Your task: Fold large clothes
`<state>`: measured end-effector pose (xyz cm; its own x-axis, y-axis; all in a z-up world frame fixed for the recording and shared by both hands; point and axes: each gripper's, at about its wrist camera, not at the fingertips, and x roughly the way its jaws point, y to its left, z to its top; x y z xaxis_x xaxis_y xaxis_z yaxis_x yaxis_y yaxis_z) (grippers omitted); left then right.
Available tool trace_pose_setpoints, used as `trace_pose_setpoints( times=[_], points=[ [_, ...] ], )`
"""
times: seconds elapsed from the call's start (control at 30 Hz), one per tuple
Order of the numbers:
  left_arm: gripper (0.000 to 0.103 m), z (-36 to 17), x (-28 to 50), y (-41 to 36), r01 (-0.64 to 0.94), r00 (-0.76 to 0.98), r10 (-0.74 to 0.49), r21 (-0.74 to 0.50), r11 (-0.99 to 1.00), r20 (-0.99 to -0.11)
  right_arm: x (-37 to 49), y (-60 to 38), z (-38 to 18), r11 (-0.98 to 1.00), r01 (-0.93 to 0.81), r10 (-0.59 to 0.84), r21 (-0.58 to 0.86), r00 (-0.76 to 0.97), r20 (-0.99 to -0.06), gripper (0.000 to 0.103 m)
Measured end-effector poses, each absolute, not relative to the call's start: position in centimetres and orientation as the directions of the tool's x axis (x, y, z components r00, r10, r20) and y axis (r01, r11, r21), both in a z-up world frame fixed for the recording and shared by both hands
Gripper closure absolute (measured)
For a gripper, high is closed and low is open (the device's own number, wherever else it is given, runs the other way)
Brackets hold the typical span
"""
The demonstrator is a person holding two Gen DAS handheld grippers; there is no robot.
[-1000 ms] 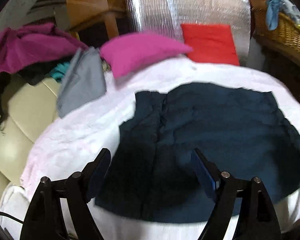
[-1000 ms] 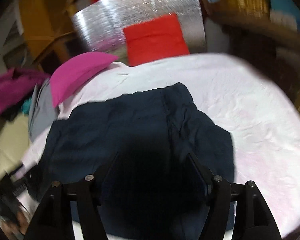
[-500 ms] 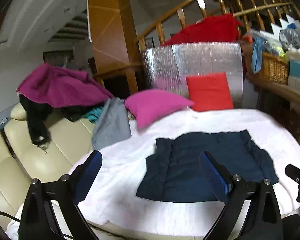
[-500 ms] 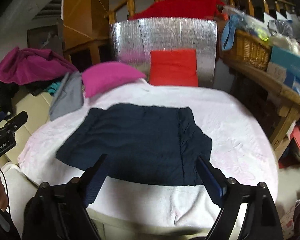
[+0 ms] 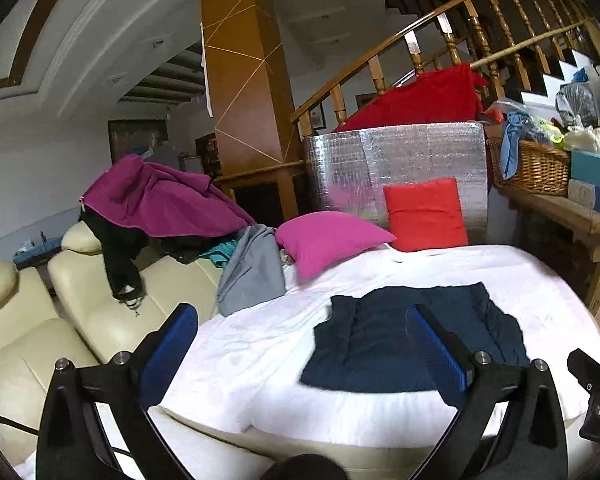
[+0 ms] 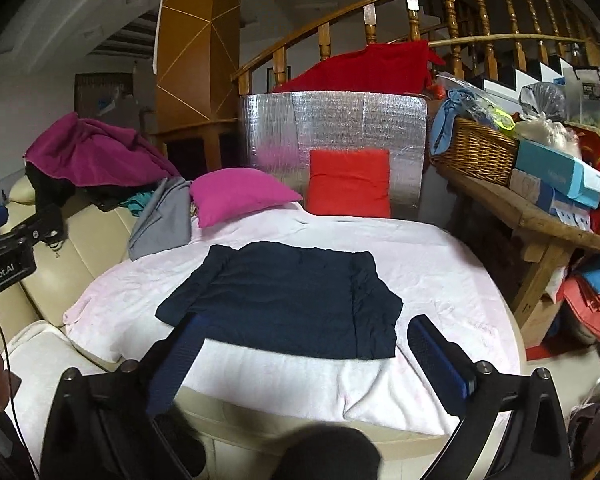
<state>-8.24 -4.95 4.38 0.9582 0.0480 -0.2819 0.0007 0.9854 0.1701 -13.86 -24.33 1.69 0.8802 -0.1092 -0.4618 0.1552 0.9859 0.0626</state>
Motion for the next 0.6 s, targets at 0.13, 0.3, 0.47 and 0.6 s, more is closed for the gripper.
trace_pose_setpoints(
  times=[0.13,0.3,0.47,0.6],
  points=[
    [0.000,4.6,-8.4,-5.3,0.017,0.953,0.036,0.173,0.985,-0.300,-13.3,-23.9,1.6,0.985,0.166,-0.126,0.045,0.878,-0.462,0.000],
    [0.000,4.7,-8.2,-5.1,0.026,0.955,0.019,0.146,0.989,-0.297,-12.6,-23.6,1.6,0.982,0.181,-0.133,0.061,0.876,-0.463,0.000],
    [0.000,4.4,-8.0,-5.1,0.049,0.951,-0.016,0.098,0.994,-0.308,-12.6,-22.8,0.8,0.978,0.204,-0.154,0.053,0.863,-0.480,0.000],
    [0.000,4.2,-8.4,-5.1,0.065,0.950,-0.031,0.098,0.993,-0.311,-13.1,-22.5,0.7,0.968,0.240,-0.180,0.066,0.857,-0.483,0.000]
  ],
)
